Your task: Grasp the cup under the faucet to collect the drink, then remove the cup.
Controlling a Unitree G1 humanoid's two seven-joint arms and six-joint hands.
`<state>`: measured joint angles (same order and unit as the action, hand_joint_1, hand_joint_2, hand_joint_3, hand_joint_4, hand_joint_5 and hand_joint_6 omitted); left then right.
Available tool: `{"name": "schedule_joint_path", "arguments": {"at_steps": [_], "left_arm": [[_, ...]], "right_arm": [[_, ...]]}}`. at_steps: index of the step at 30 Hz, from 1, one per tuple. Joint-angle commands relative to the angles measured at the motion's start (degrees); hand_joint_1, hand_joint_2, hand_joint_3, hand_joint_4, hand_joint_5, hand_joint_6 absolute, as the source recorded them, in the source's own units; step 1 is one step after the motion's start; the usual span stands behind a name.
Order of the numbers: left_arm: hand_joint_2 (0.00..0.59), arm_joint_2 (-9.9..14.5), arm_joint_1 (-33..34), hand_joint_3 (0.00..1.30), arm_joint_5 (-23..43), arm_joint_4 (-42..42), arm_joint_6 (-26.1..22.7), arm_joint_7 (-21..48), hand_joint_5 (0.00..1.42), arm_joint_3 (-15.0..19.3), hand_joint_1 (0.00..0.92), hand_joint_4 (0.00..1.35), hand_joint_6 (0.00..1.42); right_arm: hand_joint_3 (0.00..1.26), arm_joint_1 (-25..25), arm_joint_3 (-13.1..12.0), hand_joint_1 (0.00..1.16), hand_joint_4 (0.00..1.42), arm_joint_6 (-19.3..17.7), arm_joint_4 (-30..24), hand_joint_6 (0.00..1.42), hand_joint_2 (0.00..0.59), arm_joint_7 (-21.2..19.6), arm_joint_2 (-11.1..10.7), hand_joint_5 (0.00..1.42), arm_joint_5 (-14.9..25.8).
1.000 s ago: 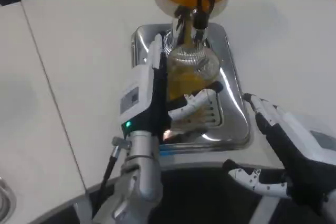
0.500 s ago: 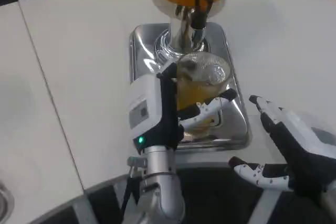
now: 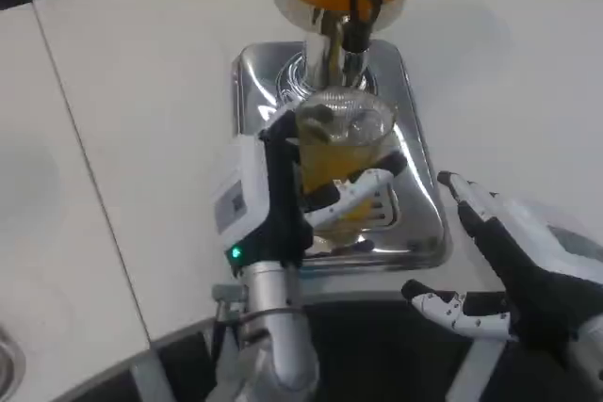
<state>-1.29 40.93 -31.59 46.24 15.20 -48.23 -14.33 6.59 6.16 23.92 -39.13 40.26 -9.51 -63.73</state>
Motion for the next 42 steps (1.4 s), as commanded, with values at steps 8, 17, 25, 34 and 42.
{"name": "schedule_joint_path", "arguments": {"at_steps": [8, 17, 25, 34, 42], "left_arm": [[0.036, 6.06, -5.0, 1.13, 0.77, -10.16, 3.42, 2.59, 1.37, 3.05, 0.675, 1.23, 1.42], [0.023, 9.8, -8.16, 1.13, 2.59, -14.13, 3.15, 6.83, 1.37, 6.35, 0.677, 1.23, 1.42], [0.021, 11.28, -13.34, 1.13, 3.94, -23.73, 3.23, 11.11, 1.36, 8.24, 0.677, 1.23, 1.42], [0.019, 11.47, -19.92, 1.12, 2.86, -32.9, 0.08, 12.03, 1.36, 10.62, 0.673, 1.23, 1.42], [0.02, 12.31, -27.05, 1.12, 3.63, -44.56, 0.72, 17.63, 1.36, 10.93, 0.675, 1.23, 1.42]], "right_arm": [[0.0, 2.41, 2.34, 0.63, 0.0, -2.0, 3.27, 0.08, 0.36, -2.83, -2.42, 0.0, 4.15], [0.0, 0.83, 2.53, 0.63, 0.0, -3.06, 1.69, 0.08, 0.363, -5.29, -3.63, 0.0, 4.06], [0.0, -1.49, 2.1, 0.63, 0.0, -3.19, -0.63, 0.08, 0.363, -7.5, -3.38, 0.0, 4.38], [0.0, -3.48, 1.1, 0.64, 0.0, -4.59, -1.87, 0.08, 0.366, -9.02, -4.3, 0.0, 6.59], [0.0, -4.59, -1.48, 0.65, 0.0, -7.05, -4.05, 0.08, 0.369, -9.4, -6.96, 0.0, 9.12]]}}
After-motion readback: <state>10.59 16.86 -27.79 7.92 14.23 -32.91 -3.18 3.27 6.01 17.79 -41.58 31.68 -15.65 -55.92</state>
